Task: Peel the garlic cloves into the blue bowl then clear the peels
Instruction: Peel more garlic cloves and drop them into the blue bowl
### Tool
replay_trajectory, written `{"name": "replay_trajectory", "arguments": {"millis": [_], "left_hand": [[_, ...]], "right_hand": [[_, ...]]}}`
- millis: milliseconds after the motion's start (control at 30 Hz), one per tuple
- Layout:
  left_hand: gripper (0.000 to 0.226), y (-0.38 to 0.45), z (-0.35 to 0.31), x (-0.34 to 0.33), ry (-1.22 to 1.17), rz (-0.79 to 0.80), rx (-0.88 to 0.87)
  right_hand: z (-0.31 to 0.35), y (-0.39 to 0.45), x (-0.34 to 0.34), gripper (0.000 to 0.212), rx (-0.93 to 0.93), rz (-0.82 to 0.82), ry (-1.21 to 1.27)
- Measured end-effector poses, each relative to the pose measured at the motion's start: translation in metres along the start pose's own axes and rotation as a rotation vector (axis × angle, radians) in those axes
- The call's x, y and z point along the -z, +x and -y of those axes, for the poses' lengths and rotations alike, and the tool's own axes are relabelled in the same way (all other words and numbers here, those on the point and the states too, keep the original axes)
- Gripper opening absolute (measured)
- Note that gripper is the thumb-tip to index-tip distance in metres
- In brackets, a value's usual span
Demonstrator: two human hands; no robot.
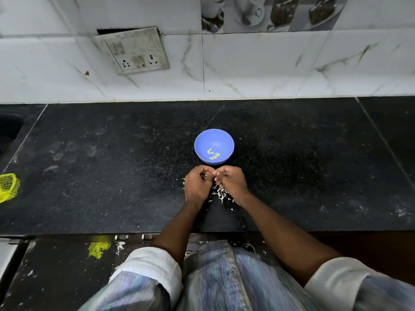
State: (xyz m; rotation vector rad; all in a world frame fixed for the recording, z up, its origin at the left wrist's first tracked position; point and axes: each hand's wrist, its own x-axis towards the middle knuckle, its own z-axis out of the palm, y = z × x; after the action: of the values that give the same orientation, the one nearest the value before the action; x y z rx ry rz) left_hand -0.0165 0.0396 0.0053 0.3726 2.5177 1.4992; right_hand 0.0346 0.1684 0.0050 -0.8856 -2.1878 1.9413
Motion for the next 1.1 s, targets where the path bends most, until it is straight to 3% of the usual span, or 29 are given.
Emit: {"name": "replay_trajectory", "arguments": {"millis": [267, 367, 833, 933, 1100], "left_hand": [[0.015, -0.005, -0.016, -0.012, 0.044, -0.042, 0.003], [0.011, -0.006, -0.021, -0.014, 0.003, -0.068, 0.087], [0.011, 0.001, -0.025, -0.015, -0.736, 0.058, 0.664], [0.011, 0.001, -0.018, -0.016, -0.708, 0.088, 0.627], [0.014, -0.002, -0.012, -0.018, -0.421, 0.06, 0.334]], "right_hand": [[-0.012, 0.006, 0.008, 0.013, 0.068, -0.049, -0.178], [-0.012, 0.006, 0.009, 0.014, 0.063, -0.047, -0.159], [-0.012, 0.002, 0.018, 0.02, 0.02, -0.026, -0.074], [-0.011, 0.002, 0.018, 0.017, 0.02, -0.019, -0.073], [-0.012, 0.007, 0.017, 0.017, 0.027, -0.048, -0.132]]}}
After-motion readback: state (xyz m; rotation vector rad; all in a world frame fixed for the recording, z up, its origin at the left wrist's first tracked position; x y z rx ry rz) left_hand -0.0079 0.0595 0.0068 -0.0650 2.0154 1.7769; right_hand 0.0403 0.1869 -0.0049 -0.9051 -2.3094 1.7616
